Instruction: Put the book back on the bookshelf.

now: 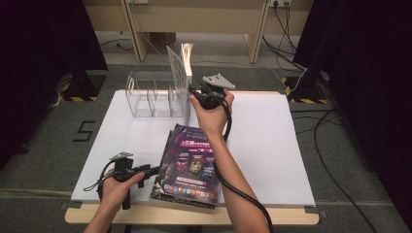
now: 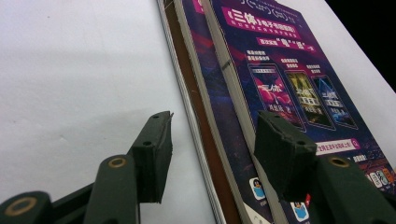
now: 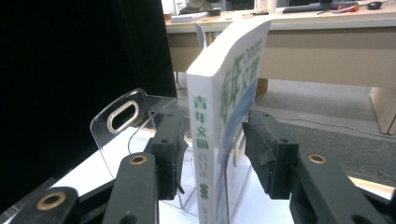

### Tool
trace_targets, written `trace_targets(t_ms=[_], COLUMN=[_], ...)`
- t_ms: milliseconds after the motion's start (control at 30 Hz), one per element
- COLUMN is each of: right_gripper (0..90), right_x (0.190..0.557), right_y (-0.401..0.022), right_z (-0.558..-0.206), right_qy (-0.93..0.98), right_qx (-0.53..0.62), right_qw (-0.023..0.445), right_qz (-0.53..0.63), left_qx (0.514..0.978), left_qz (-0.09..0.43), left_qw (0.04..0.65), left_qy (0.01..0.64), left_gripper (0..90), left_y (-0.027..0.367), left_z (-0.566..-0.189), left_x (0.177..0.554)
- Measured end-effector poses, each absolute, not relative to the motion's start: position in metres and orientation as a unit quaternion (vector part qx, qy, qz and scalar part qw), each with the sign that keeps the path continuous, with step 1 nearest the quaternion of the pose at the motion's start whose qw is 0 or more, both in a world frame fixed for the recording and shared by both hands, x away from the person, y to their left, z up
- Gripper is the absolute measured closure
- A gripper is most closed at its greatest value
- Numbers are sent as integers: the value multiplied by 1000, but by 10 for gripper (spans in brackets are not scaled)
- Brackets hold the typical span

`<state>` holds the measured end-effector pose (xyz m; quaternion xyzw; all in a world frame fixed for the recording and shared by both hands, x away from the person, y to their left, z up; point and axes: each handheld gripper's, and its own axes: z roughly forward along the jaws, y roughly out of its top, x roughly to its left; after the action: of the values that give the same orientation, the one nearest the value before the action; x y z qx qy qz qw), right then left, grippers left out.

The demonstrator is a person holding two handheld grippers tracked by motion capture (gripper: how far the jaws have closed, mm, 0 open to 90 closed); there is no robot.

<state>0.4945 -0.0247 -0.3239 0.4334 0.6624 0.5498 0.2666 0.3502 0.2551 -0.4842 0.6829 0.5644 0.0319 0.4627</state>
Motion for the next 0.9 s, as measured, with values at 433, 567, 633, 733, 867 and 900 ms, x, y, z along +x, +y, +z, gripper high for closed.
trace_targets(t_ms=[433, 567, 633, 733, 867, 900], right_gripper=[605, 624, 637, 658, 684, 692], right_x=[481, 477, 476, 473, 471, 471], right_y=[-45, -50, -52, -55, -59, -61], right_z=[-342, -348, -352, -358, -368, -371], right_qy=[684, 694, 699, 704, 714, 716], right_qx=[438, 439, 440, 446, 463, 466], right_qw=[248, 244, 240, 224, 204, 198], right_qz=[529, 516, 510, 505, 485, 481], left_qx=[683, 683, 684, 686, 688, 690], left_qz=[35, 36, 36, 35, 35, 36], left_qw=[464, 466, 465, 465, 466, 466], left_qy=[563, 561, 561, 559, 555, 553], left_gripper=[465, 467, 471, 481, 504, 511], left_y=[252, 251, 249, 246, 242, 241], left_z=[-482, -481, -481, -481, -480, -479], left_x=[350, 351, 351, 352, 355, 356])
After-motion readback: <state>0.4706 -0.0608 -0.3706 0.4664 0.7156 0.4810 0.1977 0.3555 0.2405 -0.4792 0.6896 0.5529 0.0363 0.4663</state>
